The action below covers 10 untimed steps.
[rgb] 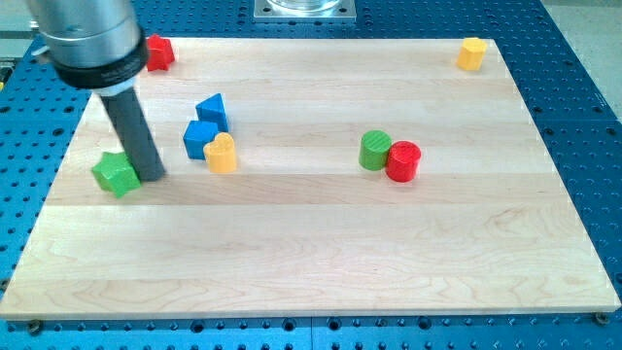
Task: Place the green star vertically to the red star
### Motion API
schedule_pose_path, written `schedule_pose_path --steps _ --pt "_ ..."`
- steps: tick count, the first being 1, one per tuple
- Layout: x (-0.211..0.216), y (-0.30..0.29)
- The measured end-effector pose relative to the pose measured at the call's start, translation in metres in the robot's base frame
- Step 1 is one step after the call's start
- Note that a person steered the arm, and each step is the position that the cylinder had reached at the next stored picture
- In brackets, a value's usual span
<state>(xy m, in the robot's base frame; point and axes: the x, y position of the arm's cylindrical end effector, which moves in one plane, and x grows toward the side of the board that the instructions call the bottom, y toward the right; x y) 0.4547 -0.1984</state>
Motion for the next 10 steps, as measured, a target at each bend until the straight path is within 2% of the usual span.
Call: schedule_pose_path --steps 1,3,4,5,7,10 --pt "0.005 -0.003" --pt "0.065 0.013" --pt "0.075 -0.028" --pt "0.060 -0.044" --pt "0.060 -0.044" --pt "-0.021 -0.044"
